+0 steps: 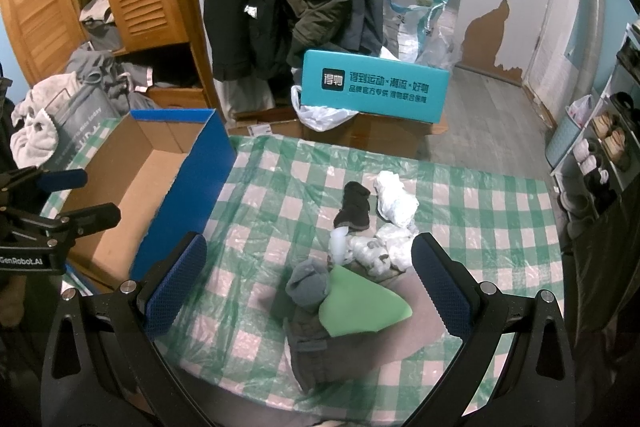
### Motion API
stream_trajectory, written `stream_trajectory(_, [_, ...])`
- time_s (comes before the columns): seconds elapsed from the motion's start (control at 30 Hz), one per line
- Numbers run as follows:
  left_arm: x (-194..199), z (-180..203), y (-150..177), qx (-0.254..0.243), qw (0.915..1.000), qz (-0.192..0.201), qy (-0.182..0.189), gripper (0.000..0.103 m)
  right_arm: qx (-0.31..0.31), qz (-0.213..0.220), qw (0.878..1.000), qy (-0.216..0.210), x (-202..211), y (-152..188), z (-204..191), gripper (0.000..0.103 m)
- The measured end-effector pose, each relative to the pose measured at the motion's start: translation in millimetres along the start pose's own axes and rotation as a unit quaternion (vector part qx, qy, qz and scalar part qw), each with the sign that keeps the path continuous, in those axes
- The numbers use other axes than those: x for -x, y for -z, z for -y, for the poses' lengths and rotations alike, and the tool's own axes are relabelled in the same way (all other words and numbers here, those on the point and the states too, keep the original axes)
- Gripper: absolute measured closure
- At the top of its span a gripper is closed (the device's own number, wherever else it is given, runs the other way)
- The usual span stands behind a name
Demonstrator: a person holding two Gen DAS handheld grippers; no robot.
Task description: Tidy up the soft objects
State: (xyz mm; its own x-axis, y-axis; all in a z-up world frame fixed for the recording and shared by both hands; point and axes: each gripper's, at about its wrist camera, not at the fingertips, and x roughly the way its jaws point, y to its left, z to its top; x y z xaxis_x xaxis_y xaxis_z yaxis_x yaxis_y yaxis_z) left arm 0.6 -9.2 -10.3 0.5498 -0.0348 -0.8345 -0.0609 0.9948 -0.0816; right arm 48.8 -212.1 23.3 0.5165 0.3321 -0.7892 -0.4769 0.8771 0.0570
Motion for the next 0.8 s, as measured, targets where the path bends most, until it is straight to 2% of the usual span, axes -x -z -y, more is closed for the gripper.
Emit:
stream_trajectory(0.37, [-20,9,3,0.0,0.9995,-0.031,0.009,0.016,-0.021,-0.008,0.999,0.024,-3,9,24,0.002])
stream_trajectory(0.8, [-50,47,3,-0.041,0.9957,-0.08,0.021,0.016,-0.066,-0.043,0.994,0.073,-13,30,77,0.002])
